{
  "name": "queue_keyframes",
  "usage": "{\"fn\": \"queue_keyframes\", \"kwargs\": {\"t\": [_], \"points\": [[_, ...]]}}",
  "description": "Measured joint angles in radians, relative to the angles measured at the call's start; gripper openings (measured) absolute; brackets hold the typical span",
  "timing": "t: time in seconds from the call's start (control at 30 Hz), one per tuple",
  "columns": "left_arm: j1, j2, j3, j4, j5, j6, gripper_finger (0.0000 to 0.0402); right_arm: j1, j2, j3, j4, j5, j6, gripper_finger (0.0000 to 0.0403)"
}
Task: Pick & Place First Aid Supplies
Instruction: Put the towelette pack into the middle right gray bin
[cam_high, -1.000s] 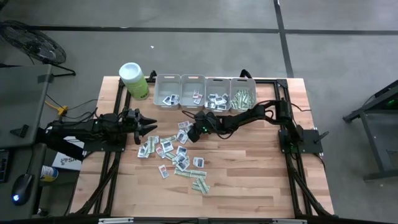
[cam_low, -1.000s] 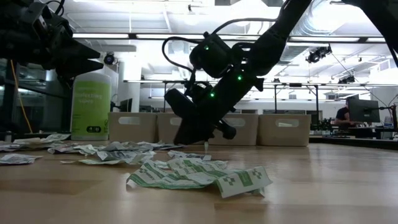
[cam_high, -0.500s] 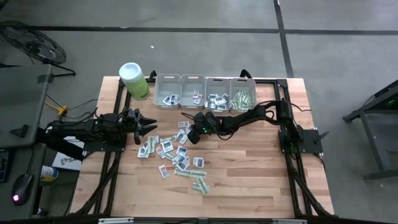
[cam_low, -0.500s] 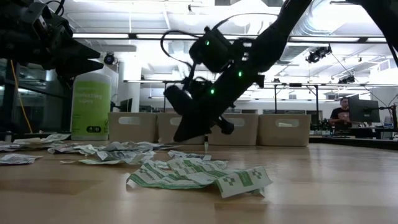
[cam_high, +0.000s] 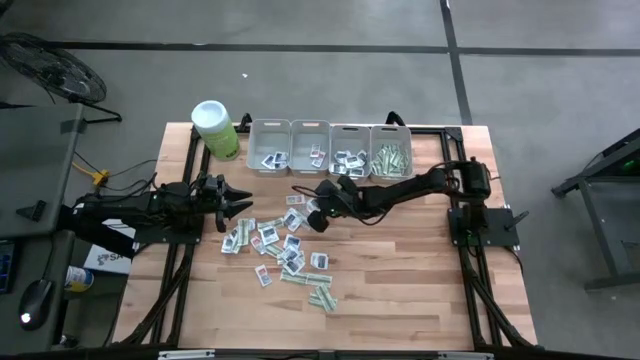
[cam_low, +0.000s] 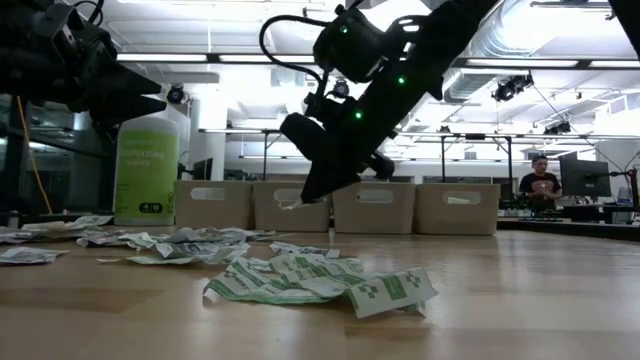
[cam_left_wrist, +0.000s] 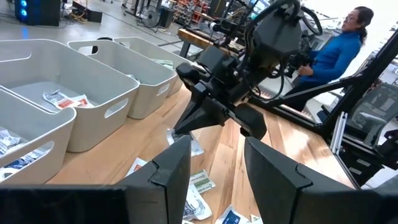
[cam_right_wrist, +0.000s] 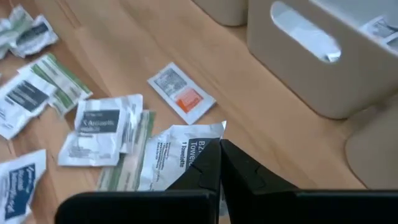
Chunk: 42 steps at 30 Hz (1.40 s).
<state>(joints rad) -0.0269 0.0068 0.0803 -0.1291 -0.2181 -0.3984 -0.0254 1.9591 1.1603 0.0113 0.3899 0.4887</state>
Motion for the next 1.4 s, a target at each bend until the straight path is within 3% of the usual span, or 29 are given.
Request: {"fn": "queue_keyframes", "kwargs": {"t": [0.3,0.6,0.8,1.13,1.4], "points": [[0.0,0.0,0.0,0.0,0.0,0.0,0.015,-0.001,-0.019,0.0,-0.033,0.031,-0.04,0.0],[0.0,0.0,0.0,0.0,0.0,0.0,0.015,-0.012,-0.18,0.0,-0.268,0.281,-0.055,0.0],[0.0,0.0,0.0,0.0,0.0,0.0,0.015,-0.077,-0.255,0.0,-0.441,0.416,-0.019,0.0],[0.0,0.0,0.0,0.0,0.0,0.0,0.015,-0.247,-0.259,-0.064,-0.396,0.374,-0.063,0.0],[0.0,0.0,0.0,0.0,0.0,0.0,0.015,-0.337,-0.259,-0.155,-0.206,0.226,-0.071,0.0]]}}
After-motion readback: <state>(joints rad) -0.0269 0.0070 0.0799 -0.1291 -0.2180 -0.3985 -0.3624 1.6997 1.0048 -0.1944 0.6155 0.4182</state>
